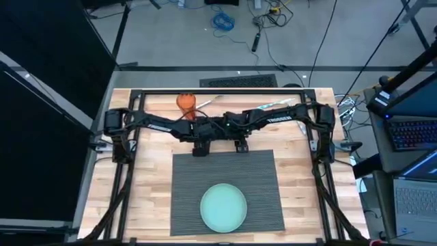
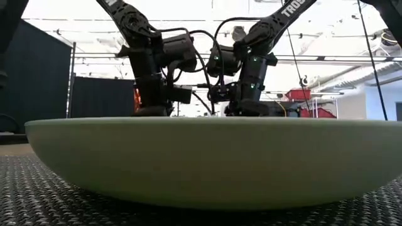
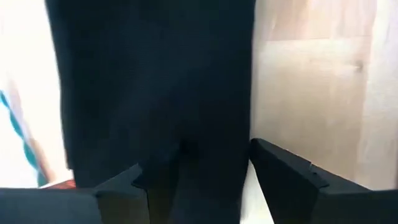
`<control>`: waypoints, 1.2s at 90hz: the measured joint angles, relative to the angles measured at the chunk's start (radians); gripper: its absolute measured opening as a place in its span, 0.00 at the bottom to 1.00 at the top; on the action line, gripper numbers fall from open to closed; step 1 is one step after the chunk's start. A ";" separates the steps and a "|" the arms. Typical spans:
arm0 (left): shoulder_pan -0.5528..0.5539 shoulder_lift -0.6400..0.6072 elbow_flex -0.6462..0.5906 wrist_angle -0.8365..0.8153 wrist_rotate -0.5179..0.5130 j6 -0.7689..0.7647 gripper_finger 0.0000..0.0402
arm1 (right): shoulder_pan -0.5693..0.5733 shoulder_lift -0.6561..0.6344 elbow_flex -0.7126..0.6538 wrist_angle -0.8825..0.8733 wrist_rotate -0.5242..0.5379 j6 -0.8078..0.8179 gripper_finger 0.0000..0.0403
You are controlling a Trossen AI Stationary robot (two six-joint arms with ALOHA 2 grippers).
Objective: Set table place
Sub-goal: Put the black table napkin on the gray table mat
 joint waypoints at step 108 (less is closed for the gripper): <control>-0.010 -0.018 0.138 -0.158 -0.141 -0.102 0.00 | 0.026 -0.084 0.047 -0.111 0.044 0.031 0.00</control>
